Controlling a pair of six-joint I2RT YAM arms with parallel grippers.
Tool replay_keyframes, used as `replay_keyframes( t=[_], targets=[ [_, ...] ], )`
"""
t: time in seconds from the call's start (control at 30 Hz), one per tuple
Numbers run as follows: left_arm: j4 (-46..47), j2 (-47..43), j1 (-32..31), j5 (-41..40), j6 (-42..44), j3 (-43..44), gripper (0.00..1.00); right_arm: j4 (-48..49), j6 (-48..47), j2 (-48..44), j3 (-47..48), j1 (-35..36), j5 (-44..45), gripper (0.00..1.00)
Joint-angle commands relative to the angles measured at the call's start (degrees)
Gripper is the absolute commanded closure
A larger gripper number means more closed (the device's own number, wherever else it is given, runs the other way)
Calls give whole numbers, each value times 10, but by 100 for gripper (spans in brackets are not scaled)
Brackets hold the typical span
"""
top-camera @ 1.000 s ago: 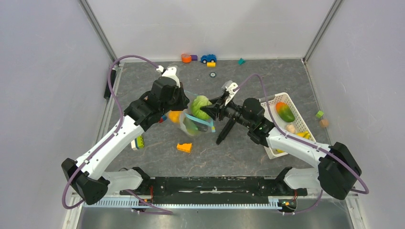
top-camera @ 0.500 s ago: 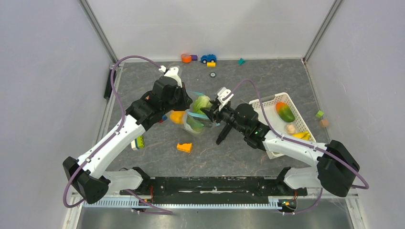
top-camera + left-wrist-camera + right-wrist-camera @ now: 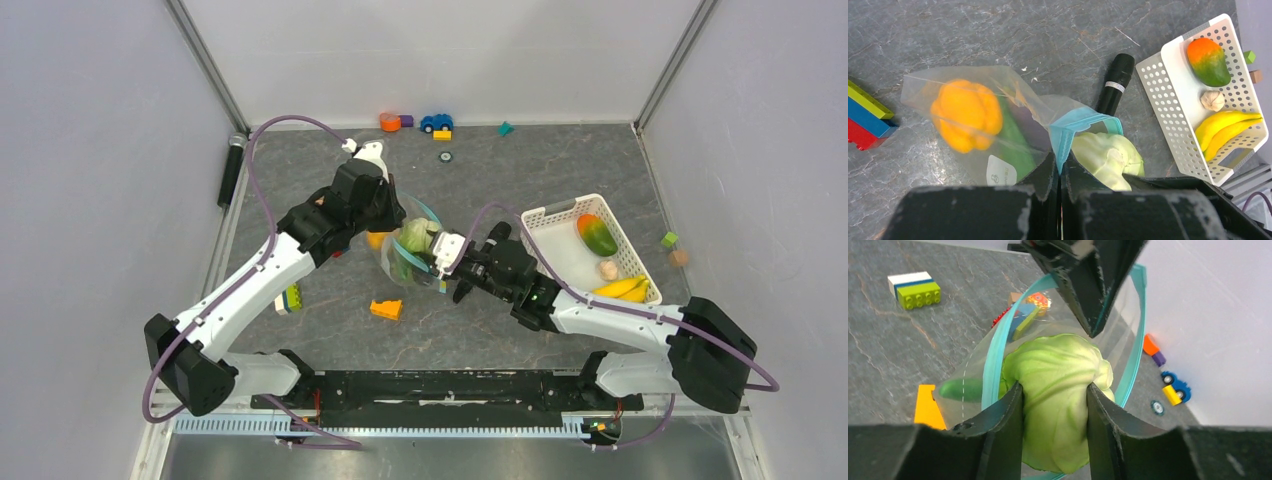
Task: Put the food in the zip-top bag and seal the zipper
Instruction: Place the fake vegetable in the zipper food storage bag.
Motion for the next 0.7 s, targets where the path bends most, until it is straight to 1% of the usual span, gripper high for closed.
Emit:
replay_keyframes(
  t=[0.0, 0.1, 0.2, 0.3, 0.33, 0.37, 0.4, 0.43, 0.5, 0.53, 0.57, 0.67],
  targets=[
    [13, 8, 0, -3, -1, 30, 98, -8, -125, -19, 7, 4, -47, 100],
    [17, 11, 0, 19, 8, 32, 98, -38, -159, -13, 16, 4, -83, 100],
    [25, 7, 0, 60, 19, 30, 98, -52, -185, -1, 24, 5, -108, 100],
    [36, -7, 0, 82, 27, 22, 98, -86, -201, 14, 47, 4, -102, 100],
    [39, -12, 0, 101, 32, 18, 98, -91, -202, 20, 55, 4, -92, 100],
    [43, -18, -1, 105, 36, 14, 98, -85, -189, 25, 58, 5, -67, 100],
    [49, -23, -1, 106, 37, 10, 98, -67, -169, 31, 63, 4, -25, 100],
    [58, -28, -1, 108, 37, 2, 98, -56, -137, 39, 70, 4, 10, 100],
    [67, -36, -1, 117, 36, -6, 98, -38, -67, 55, 88, 5, 111, 100],
    [68, -36, -1, 124, 36, -7, 98, -41, -30, 62, 101, 4, 144, 100],
    [67, -37, -1, 131, 37, -6, 98, -49, 3, 67, 111, 5, 171, 100],
    [73, -39, -2, 147, 36, -7, 98, -59, 76, 80, 130, 4, 213, 100]
  ],
)
